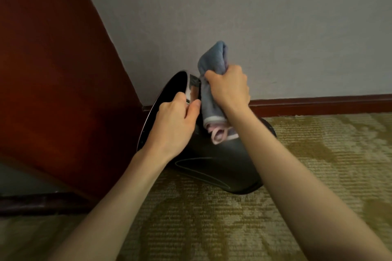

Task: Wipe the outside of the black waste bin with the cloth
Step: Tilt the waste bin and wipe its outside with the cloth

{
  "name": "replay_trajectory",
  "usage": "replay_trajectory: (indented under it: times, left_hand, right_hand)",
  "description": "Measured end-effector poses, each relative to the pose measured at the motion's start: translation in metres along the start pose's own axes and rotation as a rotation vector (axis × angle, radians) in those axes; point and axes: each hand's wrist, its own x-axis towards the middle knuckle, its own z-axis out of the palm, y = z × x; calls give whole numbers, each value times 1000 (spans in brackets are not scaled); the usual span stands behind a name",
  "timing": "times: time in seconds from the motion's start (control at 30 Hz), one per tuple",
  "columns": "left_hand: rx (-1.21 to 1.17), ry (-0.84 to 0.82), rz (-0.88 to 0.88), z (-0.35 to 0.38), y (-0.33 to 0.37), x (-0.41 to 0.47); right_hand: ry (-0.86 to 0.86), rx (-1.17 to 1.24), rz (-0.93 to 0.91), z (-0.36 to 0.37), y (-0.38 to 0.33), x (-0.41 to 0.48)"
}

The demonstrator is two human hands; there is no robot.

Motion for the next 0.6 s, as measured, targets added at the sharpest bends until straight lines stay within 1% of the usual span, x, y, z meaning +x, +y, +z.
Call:
replay_trajectory:
  times: [0.17, 0.27, 0.4, 0.5, 0.6]
  left_hand:
    - [-8, -4, 55, 2, 4, -12]
    - [1, -11, 73, 1, 6, -13]
    - [30, -21, 31, 2, 7, -7]
    - [44, -14, 9, 1, 7, -6]
    - [23, -7, -10, -2, 2, -8]
  right_hand:
    - [-248, -116, 48, 6, -4, 57]
    - [-310, -148, 43, 11, 0, 73]
    - [-268, -134, 35, 13, 8, 77]
    - [-217, -213, 48, 4, 26, 75]
    - [-188, -289, 95, -11, 61, 70]
